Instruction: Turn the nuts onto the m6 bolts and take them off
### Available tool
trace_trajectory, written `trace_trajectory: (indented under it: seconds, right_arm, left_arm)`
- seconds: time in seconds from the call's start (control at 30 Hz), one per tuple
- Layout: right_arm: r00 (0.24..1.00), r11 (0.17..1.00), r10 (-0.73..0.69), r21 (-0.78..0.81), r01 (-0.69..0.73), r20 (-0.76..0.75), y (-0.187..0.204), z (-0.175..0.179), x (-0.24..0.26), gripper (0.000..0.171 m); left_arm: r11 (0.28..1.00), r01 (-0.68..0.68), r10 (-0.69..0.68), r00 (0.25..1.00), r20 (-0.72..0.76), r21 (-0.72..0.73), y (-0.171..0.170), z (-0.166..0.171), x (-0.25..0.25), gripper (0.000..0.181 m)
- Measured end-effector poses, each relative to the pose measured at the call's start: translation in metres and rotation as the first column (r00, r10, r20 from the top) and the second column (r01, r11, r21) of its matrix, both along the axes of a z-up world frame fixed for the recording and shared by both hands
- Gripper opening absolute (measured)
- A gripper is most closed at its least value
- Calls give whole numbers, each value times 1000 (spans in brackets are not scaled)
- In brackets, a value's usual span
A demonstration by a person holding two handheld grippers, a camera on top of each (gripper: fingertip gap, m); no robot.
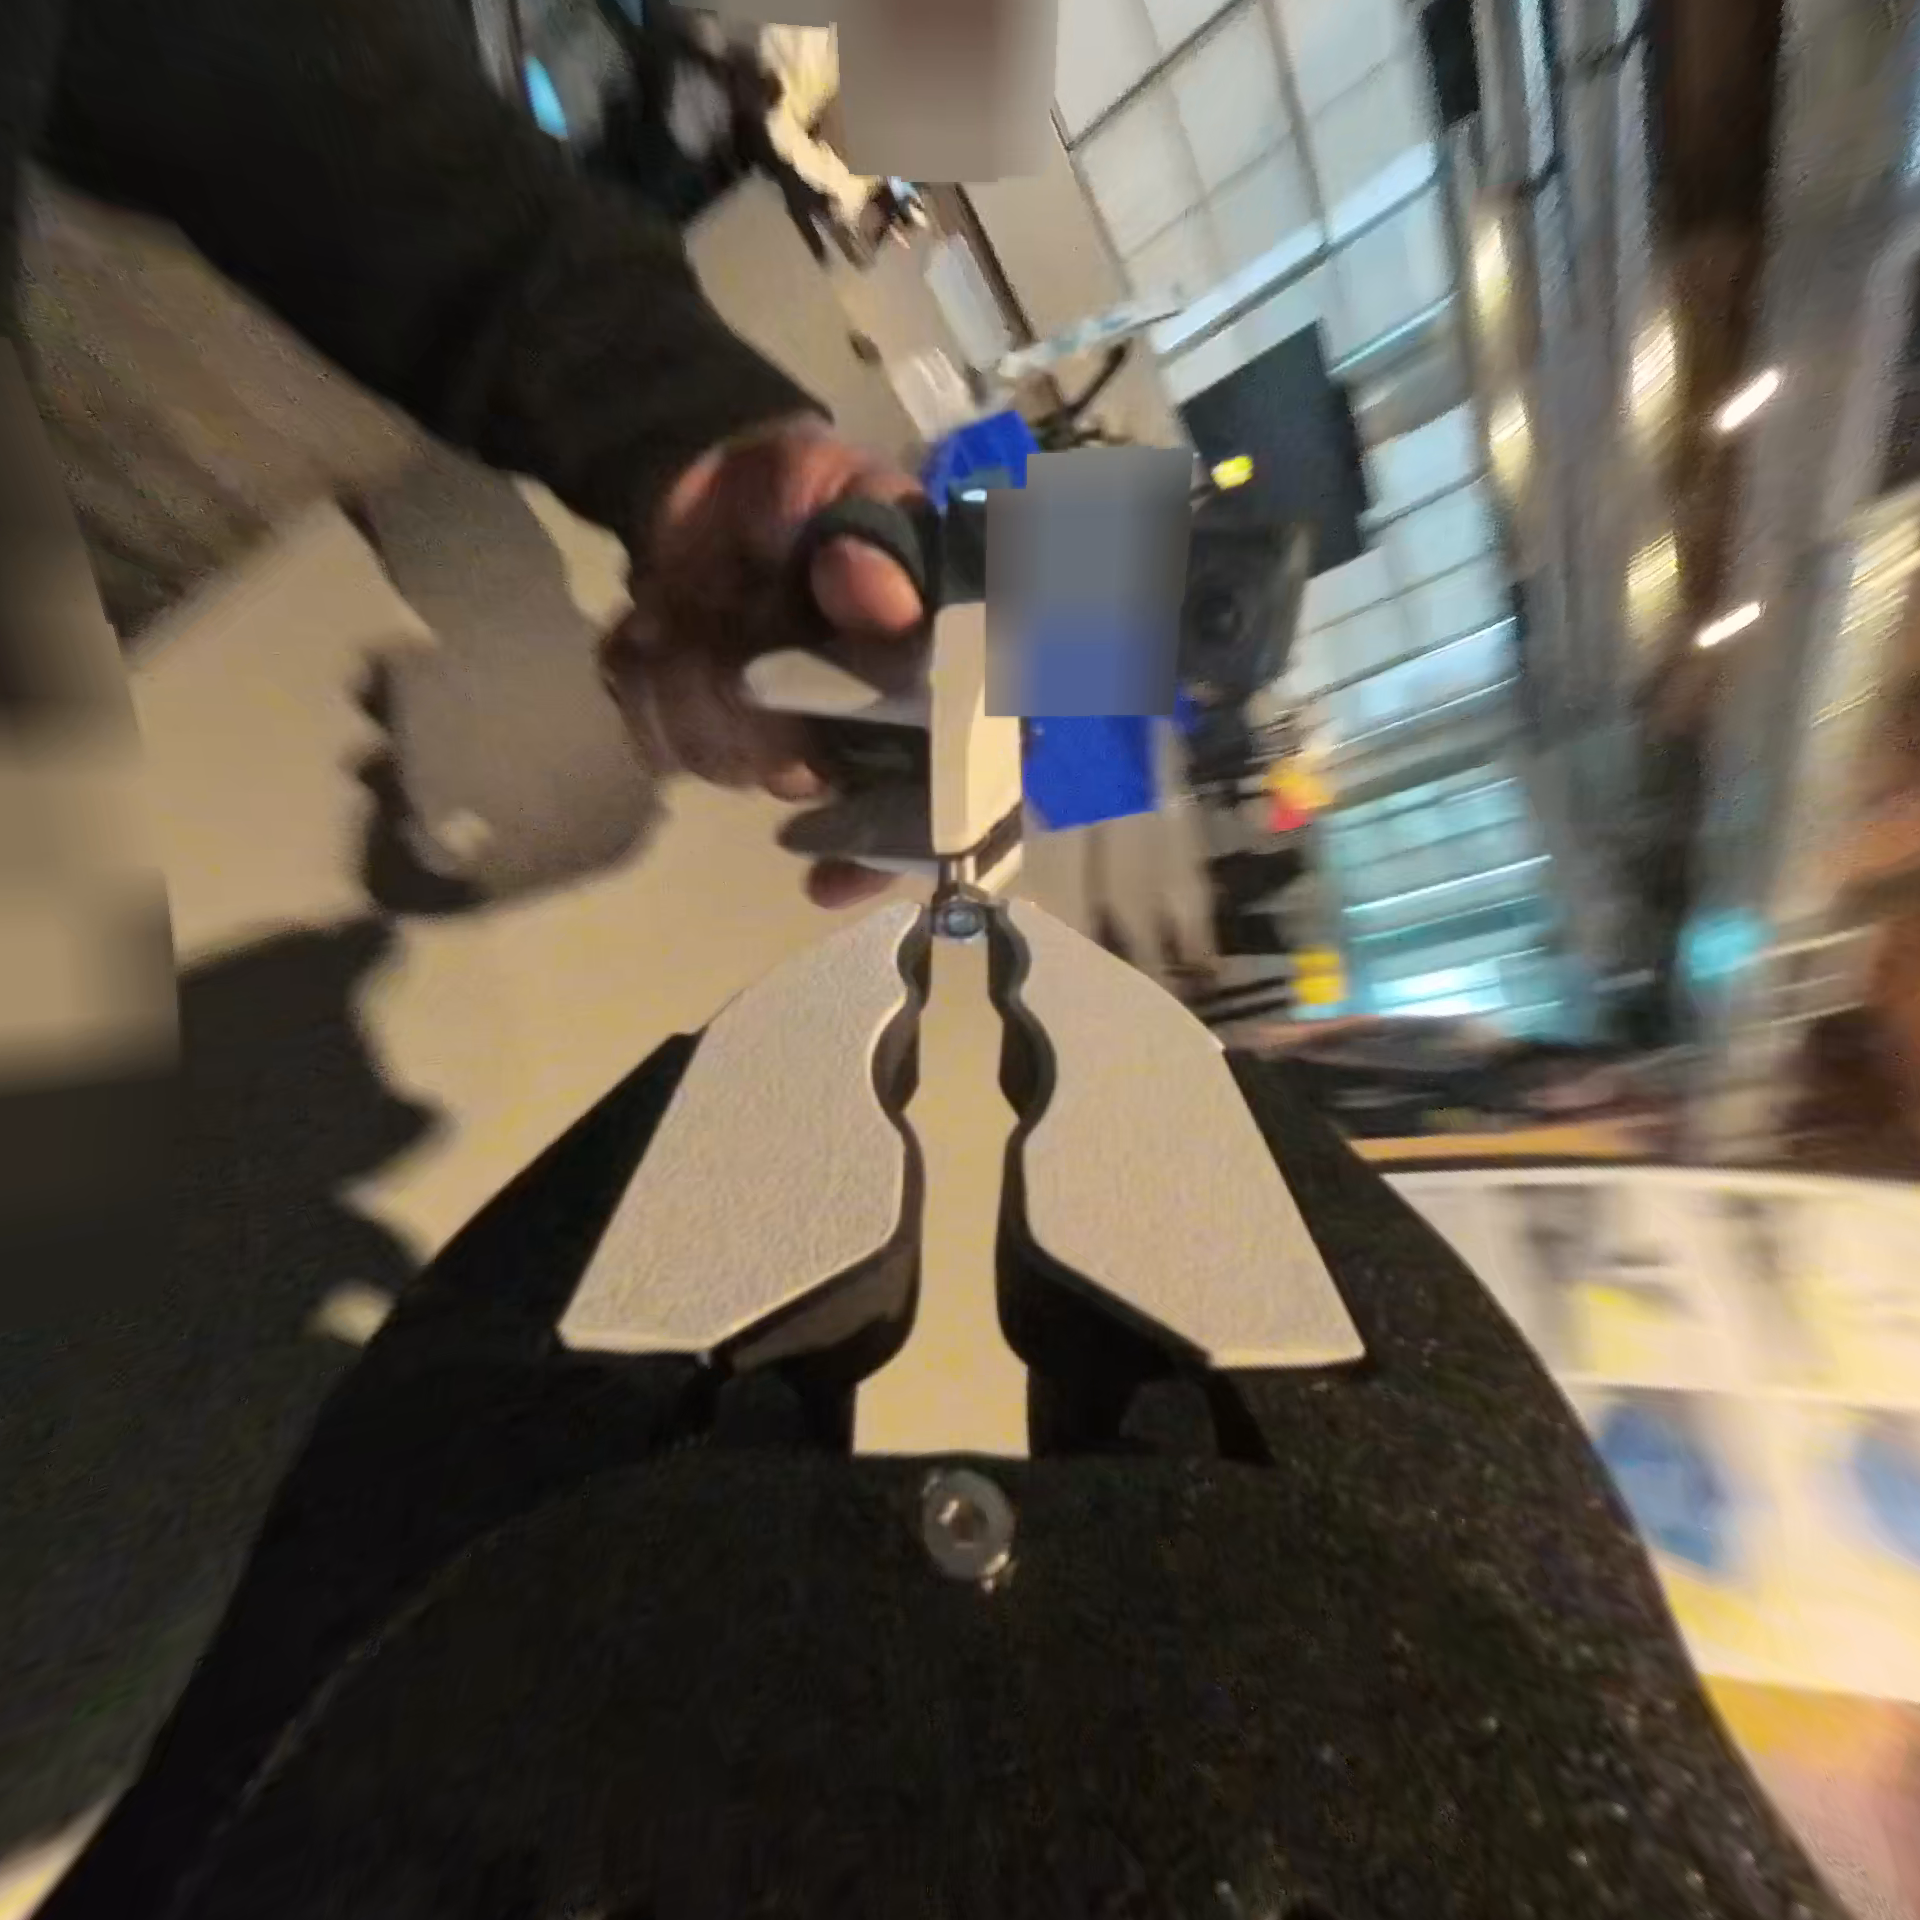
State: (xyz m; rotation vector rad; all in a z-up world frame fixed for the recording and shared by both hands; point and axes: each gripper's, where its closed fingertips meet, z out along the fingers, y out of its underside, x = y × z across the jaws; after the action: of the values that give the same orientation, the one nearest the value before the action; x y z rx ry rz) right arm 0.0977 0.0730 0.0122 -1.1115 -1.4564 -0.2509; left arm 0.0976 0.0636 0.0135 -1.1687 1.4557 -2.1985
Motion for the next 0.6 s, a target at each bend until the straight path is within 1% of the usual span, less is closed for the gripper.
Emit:
trace_trajectory:
  seconds: [0.03, 0.07, 0.1, 0.13, 0.2, 0.23, 0.27, 0.3, 0.37, 0.43, 0.47, 0.53, 0.6]
  right_arm:
    - [997, 995, -33, 98, 26, 68, 6, 1, 2, 15]
    - [994, 990, -70, 132, 58, 88, 12, 2, 3, 17]
    - [994, 990, -91, 114, 84, 59, 16, 2, 3, 18]
    - [995, 994, -96, 55, 96, -5, 19, 1, 2, 20]
    - [975, 985, -114, -150, 86, -193, 24, -1, -2, 23]
    - [942, 962, -136, -269, 51, -307, 26, 1, -5, 25]
    - [892, 928, -169, -372, 1, -419, 28, 4, -8, 26]
    - [832, 890, -209, -452, -55, -513, 31, 8, -9, 27]
    - [732, 807, -253, -556, -202, -632, 32, 15, -16, 27]
    - [670, 742, -294, -605, -290, -682, 35, 20, -21, 27]
    - [657, 717, -314, -625, -309, -685, 38, 20, -23, 28]
    - [651, 687, -354, -659, -306, -672, 45, 18, -26, 28]
    - [667, 661, -368, -687, -302, -648, 48, 13, -31, 27]
  left_arm:
    - [999, -19, 18, 1000, -4, -31, 6, 0, 1, 5]
    - [998, -44, 44, 999, 2, -39, 11, 0, 2, 5]
    - [997, -63, 64, 998, 25, -31, 16, 1, 0, 5]
    - [995, -96, 96, 993, 63, -12, 20, 4, -2, 5]
    - [978, -201, 191, 971, 146, 54, 31, 10, -7, 5]
    - [964, -249, 228, 956, 185, 99, 36, 13, -10, 5]
    - [946, -289, 255, 943, 214, 144, 40, 14, -14, 5]
    - [928, -323, 279, 932, 231, 185, 44, 15, -16, 5]
    - [896, -366, 303, 918, 254, 251, 52, 15, -19, 5]
    - [881, -372, 299, 917, 265, 293, 55, 14, -22, 5]
    - [878, -365, 288, 920, 266, 311, 55, 13, -24, 5]
    - [867, -361, 277, 922, 271, 343, 55, 11, -25, 5]
    - [864, -349, 261, 927, 269, 364, 54, 9, -27, 5]
